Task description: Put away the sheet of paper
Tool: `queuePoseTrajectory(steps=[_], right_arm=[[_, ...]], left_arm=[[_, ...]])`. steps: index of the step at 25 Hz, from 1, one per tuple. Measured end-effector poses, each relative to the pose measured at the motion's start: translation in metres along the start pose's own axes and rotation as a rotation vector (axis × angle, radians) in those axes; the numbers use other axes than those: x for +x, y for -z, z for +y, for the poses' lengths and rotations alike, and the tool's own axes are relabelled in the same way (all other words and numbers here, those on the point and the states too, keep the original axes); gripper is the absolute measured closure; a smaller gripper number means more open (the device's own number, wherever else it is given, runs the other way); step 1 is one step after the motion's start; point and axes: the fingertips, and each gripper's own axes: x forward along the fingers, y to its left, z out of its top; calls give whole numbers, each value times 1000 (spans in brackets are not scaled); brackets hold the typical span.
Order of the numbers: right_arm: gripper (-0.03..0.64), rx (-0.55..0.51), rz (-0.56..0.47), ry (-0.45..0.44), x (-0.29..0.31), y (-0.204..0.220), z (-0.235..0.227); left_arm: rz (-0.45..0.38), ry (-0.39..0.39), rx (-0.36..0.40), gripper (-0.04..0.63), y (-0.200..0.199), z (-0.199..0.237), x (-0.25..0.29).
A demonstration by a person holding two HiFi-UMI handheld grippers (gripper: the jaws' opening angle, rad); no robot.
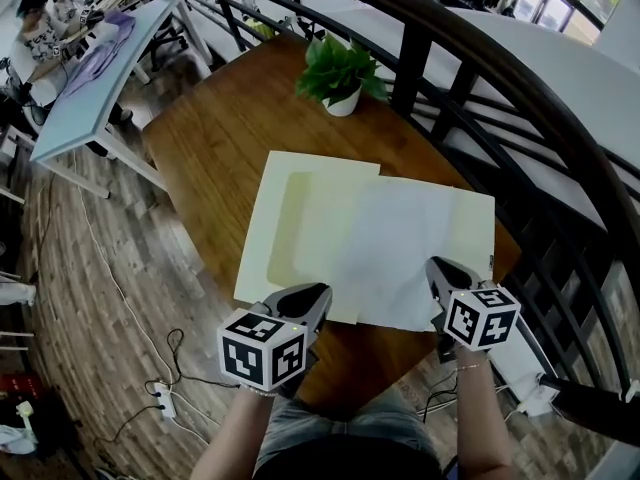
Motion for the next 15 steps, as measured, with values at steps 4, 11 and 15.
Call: queuePoseTrajectory(steps=[4,11,15], right_arm=[[586,17,-1,3,6,0,10],[586,63,-6,35,18,-2,22],[584,92,-1,14,26,-2,35]], left_arm=[[-14,1,-6,561,-3,7,-9],[-12,21,-2,561,-11,22,-20],[0,29,7,561,-10,30,-27]])
